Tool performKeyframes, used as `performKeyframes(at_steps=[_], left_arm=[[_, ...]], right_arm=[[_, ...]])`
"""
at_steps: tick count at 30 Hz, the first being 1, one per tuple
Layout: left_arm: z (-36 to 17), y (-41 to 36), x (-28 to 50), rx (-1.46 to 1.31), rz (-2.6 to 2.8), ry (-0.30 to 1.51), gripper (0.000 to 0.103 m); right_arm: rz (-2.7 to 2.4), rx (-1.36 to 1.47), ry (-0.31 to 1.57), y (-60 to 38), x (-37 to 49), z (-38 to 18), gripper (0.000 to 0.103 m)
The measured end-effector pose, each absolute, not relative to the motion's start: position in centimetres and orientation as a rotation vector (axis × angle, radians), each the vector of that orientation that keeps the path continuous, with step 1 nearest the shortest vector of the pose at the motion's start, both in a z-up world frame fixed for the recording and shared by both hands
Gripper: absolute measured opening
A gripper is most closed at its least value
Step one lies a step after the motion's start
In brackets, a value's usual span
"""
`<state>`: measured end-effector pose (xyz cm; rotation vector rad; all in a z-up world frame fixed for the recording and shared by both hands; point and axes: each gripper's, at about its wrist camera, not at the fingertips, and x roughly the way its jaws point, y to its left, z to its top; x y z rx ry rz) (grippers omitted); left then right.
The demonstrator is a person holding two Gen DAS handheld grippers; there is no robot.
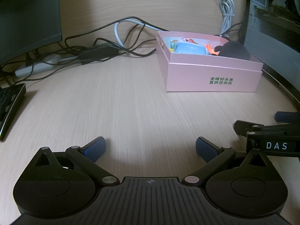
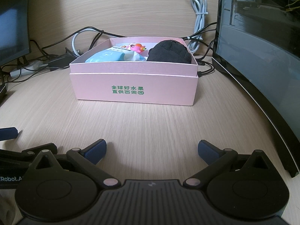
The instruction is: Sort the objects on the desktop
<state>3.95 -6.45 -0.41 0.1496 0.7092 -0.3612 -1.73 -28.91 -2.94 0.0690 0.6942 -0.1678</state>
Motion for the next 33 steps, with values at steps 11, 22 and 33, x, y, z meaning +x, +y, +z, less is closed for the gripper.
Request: performKeyframes(at_steps=[11,22,33], left_arm=[[-0.41,-6.44,3.98,0.150,-0.362,0.709,0.103],[-0.34,-6.46,4.02,0.146,-0.370,0.708,0.103],[-0.47,-6.62,4.06,0.149,-0.363,0.707,0.103]], right_arm=[[-0.168,0.069,0.694,-28.86,-1.74,-2.97,0.103],[-0.168,0.069,0.694,-28.86,-1.71,-2.99,0.103],[-0.168,0.069,0.693,-28.85,-1.71,-3.04,0.103]])
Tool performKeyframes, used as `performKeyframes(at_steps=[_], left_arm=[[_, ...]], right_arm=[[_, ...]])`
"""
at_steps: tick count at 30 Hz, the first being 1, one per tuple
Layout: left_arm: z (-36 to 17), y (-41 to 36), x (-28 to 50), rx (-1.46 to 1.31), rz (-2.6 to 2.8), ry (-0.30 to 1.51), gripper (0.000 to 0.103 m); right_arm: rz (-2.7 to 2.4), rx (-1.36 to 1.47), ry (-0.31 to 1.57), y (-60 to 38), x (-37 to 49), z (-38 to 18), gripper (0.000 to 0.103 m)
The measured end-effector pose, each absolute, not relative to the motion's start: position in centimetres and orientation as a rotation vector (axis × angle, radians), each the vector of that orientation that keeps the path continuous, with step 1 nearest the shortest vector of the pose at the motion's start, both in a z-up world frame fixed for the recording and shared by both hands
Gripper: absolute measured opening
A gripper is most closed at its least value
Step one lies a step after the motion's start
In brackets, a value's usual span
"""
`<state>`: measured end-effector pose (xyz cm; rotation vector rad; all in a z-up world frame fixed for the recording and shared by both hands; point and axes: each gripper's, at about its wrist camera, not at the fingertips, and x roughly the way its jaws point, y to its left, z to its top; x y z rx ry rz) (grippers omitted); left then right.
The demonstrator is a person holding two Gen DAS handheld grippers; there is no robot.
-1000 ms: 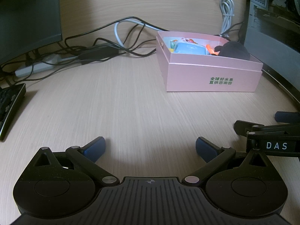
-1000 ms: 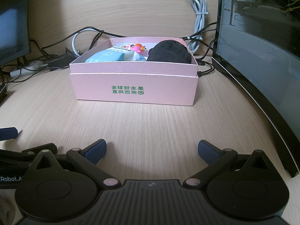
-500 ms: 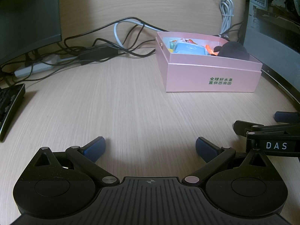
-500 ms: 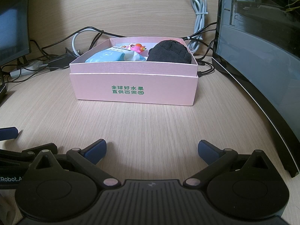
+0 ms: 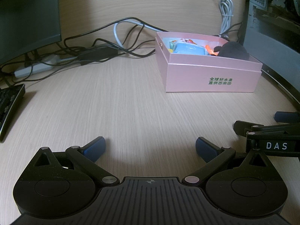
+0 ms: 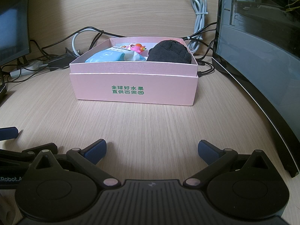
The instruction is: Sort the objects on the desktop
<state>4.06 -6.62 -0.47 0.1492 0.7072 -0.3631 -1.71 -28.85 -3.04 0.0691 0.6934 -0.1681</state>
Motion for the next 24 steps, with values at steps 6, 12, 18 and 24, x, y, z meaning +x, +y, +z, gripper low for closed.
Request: performKeyframes(at_steps=[6,12,18,24], left_arm=[[-0.47,-6.58,4.03,0.150,-0.365,0.707,0.103],[-0.47,-6.54,4.03,0.150,-0.366,0.707,0.103],[-0.46,-6.53,4.03,0.150,-0.366,0.707,0.103],[-0.47,-6.39,4.01,0.147,-0.372,0.708,0.103]], right_arm=[[-0.168,0.069,0.693,-28.89,-1.69,-3.07,0.103],[-0.168,0.069,0.693,-28.89,-1.69,-3.07,0.103],[-0.168,0.069,0.693,-28.90,-1.68,-3.06,0.103],[-0.168,0.069,0.693,-28.89,-1.68,-3.06,0.103]])
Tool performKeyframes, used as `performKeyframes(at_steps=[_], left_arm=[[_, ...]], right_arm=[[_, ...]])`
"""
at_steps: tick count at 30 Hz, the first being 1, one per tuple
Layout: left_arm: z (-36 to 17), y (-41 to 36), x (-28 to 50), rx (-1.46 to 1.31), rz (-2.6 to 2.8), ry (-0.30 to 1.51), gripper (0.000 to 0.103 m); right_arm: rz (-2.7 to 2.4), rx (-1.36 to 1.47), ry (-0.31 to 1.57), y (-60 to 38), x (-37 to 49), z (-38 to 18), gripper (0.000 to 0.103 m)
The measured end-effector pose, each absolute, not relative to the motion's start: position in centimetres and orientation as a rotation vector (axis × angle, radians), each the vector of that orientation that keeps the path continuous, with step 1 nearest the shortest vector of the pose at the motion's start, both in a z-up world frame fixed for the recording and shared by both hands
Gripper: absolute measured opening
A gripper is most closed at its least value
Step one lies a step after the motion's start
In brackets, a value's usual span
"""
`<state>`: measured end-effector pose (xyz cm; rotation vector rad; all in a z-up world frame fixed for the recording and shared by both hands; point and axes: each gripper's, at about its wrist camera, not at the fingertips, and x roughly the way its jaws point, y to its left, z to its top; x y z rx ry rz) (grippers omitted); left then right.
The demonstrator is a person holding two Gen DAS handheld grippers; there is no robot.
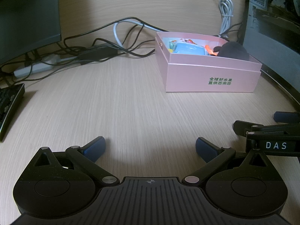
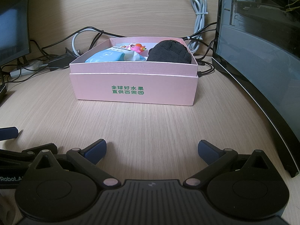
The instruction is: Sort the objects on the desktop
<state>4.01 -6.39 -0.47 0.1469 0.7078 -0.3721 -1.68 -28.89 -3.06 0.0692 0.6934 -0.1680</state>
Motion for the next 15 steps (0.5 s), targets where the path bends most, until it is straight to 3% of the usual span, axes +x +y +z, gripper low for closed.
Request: performKeyframes(at_steps=[15], left_arm=[[-0.48,-6.30,3.51,0.145,-0.360,0.714,0.103]], right_arm=[[-0.168,0.069,0.693,-28.85,-1.68,-3.07,0.103]])
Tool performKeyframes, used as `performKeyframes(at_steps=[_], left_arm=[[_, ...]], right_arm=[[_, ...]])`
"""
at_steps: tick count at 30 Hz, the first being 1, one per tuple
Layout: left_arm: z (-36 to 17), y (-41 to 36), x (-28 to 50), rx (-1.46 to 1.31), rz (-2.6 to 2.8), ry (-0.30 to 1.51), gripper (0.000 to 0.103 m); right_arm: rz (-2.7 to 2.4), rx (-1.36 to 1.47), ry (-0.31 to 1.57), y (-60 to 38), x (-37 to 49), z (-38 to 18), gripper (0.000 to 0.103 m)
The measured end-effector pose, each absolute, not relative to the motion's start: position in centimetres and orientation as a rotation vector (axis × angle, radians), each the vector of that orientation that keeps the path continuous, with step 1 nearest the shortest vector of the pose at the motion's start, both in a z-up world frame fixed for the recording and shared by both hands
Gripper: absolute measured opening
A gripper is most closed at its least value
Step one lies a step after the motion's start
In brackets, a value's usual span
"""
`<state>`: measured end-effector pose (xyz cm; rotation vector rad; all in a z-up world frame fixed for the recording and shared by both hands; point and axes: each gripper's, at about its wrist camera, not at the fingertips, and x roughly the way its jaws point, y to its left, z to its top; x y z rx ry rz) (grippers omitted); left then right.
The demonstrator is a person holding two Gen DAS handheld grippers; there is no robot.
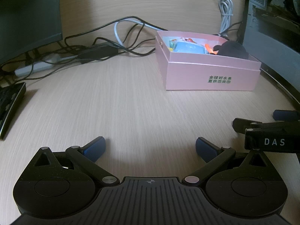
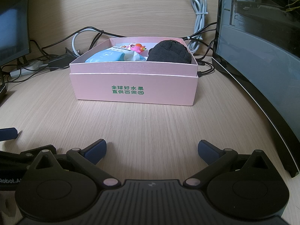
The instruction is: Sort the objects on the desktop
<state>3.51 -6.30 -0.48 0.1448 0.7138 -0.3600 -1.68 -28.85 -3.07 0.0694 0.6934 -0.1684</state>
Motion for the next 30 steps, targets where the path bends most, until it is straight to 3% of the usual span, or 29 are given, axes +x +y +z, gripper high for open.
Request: performKeyframes(at_steps=[30], left_arm=[[-0.5,-6.5,2.1,0.128,-0.310,0.712,0.103]], right_arm=[[-0.090,0.041,0.696,-29.5,-1.0,-3.0,0.103]])
